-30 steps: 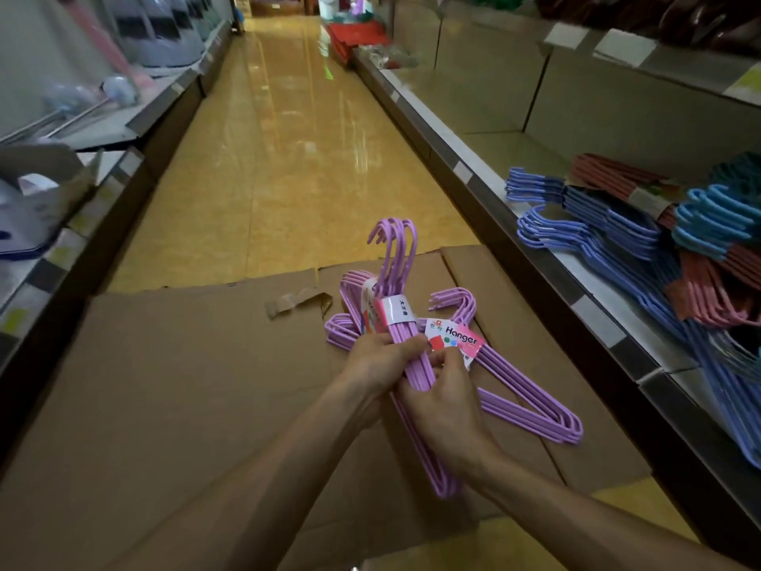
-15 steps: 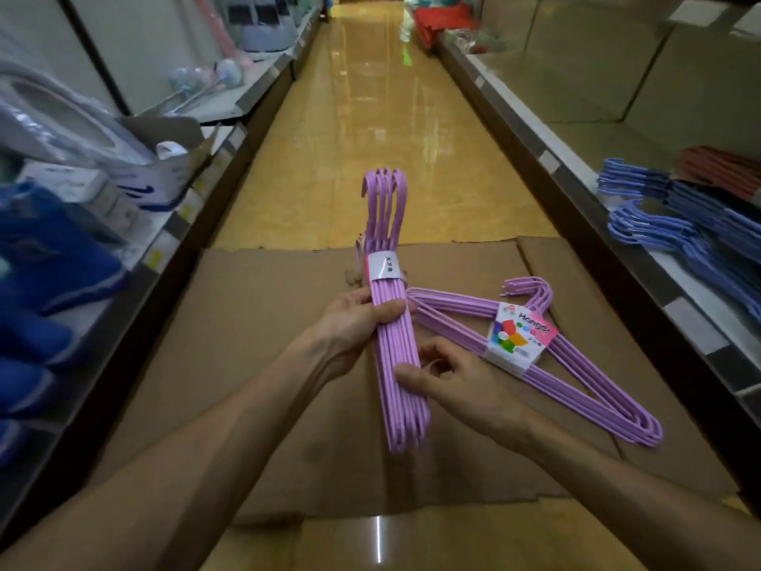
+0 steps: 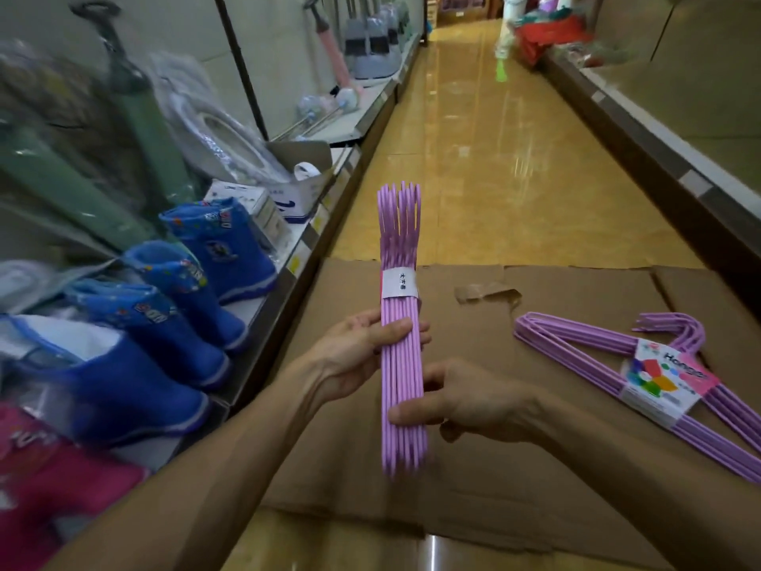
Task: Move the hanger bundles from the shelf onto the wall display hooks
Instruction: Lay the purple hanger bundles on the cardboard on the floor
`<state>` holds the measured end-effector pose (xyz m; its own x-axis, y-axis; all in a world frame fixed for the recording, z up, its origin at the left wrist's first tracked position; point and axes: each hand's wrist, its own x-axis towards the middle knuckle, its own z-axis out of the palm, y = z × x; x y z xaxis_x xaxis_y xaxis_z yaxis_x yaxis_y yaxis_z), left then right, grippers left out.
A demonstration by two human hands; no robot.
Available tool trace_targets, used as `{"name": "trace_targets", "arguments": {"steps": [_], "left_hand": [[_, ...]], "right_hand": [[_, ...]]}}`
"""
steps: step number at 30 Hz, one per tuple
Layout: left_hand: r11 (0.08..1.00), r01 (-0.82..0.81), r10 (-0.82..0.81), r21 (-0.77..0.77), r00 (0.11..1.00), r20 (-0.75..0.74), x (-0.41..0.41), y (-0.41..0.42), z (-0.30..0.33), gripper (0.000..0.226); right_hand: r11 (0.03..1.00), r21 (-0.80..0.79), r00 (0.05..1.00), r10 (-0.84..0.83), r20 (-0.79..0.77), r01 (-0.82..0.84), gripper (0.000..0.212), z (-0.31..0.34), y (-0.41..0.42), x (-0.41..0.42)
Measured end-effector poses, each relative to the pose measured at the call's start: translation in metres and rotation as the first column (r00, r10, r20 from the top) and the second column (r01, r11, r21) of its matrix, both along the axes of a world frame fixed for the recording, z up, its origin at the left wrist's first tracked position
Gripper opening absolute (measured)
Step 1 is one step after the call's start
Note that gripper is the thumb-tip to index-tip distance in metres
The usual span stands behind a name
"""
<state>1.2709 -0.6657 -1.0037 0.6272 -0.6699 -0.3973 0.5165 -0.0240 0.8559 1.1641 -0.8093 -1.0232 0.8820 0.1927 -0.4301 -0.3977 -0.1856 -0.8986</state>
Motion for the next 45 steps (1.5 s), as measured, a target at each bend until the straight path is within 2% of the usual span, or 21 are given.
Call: {"name": "trace_targets", "arguments": {"steps": [4,9,15,19,24,27,29,31,32,33,34,35,37,39,41,45], "left_hand": [[0.998,-0.045,0.046,0.038,0.999,-0.029,0.024,0.030,-0.016,0.038],[0.970,-0.205,0.214,0.131,0.975,-0.058,0.040,0.051,-0.041,0.023],[0.870,-0.356,0.351,0.341,0.933,0.081,0.061,0.069,-0.071,0.025],[0.813,-0.410,0.395,0.414,0.910,0.128,0.070,0.078,-0.098,0.031],[0.717,-0.442,0.353,0.539,0.897,0.266,0.081,0.082,-0.121,0.034],[0.608,-0.490,0.232,0.624,0.862,0.451,0.084,0.079,-0.125,0.038],[0.540,-0.525,0.183,0.658,0.836,0.517,0.084,0.075,-0.124,0.043],[0.506,-0.532,0.146,0.679,0.829,0.541,0.082,0.074,-0.121,0.044],[0.494,-0.533,0.118,0.687,0.824,0.554,0.080,0.073,-0.120,0.044],[0.485,-0.534,0.082,0.693,0.817,0.571,0.078,0.073,-0.119,0.043],[0.477,-0.535,0.048,0.697,0.808,0.587,0.076,0.072,-0.117,0.043],[0.471,-0.534,0.020,0.702,0.802,0.596,0.074,0.073,-0.117,0.044],[0.474,-0.525,-0.024,0.707,0.795,0.606,0.068,0.073,-0.115,0.049],[0.488,-0.527,-0.058,0.696,0.776,0.628,0.062,0.071,-0.111,0.054],[0.497,-0.548,-0.095,0.673,0.737,0.670,0.058,0.067,-0.105,0.057],[0.491,-0.613,-0.139,0.619,0.646,0.751,0.047,0.057,-0.089,0.056]], "right_hand": [[1.000,-0.008,1.000,-0.012,-0.009,0.012,0.014,-0.015,0.035,0.032],[0.995,-0.035,0.995,-0.098,0.018,0.099,0.015,-0.057,0.080,0.067],[0.990,0.054,0.989,-0.129,-0.079,0.133,0.008,-0.096,0.122,0.098],[0.992,-0.024,0.981,-0.125,-0.148,0.123,0.020,-0.114,0.139,0.104],[0.988,-0.122,0.986,-0.108,-0.123,0.093,0.020,-0.129,0.146,0.111],[0.989,-0.102,0.987,-0.120,-0.111,0.109,0.015,-0.132,0.152,0.118],[0.987,-0.094,0.983,-0.143,-0.115,0.132,0.008,-0.135,0.155,0.124],[0.973,-0.184,0.988,-0.147,-0.042,0.137,0.007,-0.140,0.158,0.129],[0.956,-0.286,0.998,-0.059,0.017,0.062,0.006,-0.137,0.160,0.129],[0.951,-0.306,0.997,-0.022,0.068,0.042,0.013,-0.135,0.161,0.127],[0.957,-0.264,0.989,-0.090,0.115,0.117,0.022,-0.135,0.163,0.126],[0.967,-0.200,0.986,-0.147,0.077,0.159,0.028,-0.137,0.163,0.126],[0.936,-0.351,0.985,0.030,0.168,0.032,0.032,-0.138,0.157,0.121],[0.939,-0.344,0.991,0.035,0.130,0.012,0.037,-0.140,0.151,0.119],[0.959,-0.282,0.995,0.023,0.092,0.004,0.037,-0.137,0.144,0.116],[0.989,-0.116,0.996,-0.082,0.040,0.087,0.021,-0.126,0.118,0.111]]}}
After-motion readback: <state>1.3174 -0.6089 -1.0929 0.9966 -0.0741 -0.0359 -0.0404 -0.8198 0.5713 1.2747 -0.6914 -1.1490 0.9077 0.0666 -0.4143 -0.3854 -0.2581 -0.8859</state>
